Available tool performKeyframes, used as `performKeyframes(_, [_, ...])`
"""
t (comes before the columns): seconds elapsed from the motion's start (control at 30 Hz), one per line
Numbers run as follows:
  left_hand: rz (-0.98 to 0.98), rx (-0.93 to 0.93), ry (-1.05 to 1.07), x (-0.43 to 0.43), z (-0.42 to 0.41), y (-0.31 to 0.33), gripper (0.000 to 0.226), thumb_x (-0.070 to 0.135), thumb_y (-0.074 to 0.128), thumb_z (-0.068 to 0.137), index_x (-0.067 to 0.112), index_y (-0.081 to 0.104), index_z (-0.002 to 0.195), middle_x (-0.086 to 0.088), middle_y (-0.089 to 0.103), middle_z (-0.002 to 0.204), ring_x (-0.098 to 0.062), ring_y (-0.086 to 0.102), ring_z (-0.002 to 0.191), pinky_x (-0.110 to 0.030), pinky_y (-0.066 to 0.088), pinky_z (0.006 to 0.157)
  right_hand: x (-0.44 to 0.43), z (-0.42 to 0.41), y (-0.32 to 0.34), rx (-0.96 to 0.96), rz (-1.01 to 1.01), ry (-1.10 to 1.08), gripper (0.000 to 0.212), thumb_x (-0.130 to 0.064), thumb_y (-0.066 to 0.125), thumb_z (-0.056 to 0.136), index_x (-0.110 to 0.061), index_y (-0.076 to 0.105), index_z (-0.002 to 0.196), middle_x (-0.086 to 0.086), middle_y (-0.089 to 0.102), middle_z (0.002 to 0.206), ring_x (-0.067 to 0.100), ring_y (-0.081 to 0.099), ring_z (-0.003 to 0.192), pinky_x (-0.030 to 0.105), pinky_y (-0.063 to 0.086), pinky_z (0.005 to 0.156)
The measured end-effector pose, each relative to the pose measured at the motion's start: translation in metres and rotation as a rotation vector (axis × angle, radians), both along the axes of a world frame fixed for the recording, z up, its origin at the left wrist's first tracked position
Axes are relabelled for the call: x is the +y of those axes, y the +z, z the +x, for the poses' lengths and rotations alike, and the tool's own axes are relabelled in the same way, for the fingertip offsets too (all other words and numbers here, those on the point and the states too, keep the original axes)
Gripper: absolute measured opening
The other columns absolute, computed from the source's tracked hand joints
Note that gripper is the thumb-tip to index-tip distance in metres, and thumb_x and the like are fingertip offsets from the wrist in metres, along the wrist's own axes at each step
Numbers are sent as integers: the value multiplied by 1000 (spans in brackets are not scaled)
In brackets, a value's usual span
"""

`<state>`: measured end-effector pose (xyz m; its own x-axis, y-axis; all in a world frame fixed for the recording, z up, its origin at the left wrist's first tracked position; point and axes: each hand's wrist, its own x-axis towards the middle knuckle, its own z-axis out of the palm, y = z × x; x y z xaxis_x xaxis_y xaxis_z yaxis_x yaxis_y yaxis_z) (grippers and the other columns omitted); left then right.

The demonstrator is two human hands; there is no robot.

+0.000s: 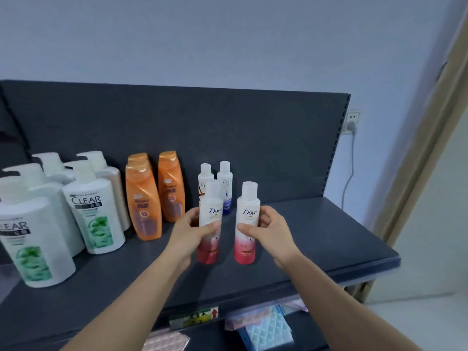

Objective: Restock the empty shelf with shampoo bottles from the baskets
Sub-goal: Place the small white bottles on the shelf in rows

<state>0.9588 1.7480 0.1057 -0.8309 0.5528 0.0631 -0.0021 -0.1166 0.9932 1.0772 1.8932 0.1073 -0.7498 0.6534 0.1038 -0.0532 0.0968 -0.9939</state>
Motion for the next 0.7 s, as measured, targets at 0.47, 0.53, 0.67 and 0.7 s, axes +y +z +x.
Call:
performKeyframes(0.47, [-155,122,239,61,-76,-26,50,2,78,73,17,63,118,7,68,104,-9,61,99,-25,47,85,69,-98,-15,-108,191,87,37,-12,86,66,-24,63,91,-6,73,93,11,69,89,33,58,83])
performKeyframes(0.53, [-174,141,255,65,-81,-28,47,2,78,73,19,64,115,7,68,105,-9,61,100,-28,48,89,73,-106,-18,-114,213,90,37,-13,87,65,-25,63,92,-7,72,94,10,68,89,33,57,84])
performKeyframes(0.67, [-170,154,294,71,-89,-30,40,0,76,75,29,57,96,15,63,97,2,57,91,-20,46,78,80,-120,-22,-131,215,94,36,-11,86,66,-21,65,94,-4,72,94,11,68,88,34,57,85])
performKeyframes(0.7, [-167,156,302,72,-91,-31,40,-1,75,76,28,55,95,15,62,96,3,56,89,-17,44,74,81,-122,-23,-131,214,94,35,-10,85,67,-21,65,93,-4,72,93,11,67,88,34,57,84])
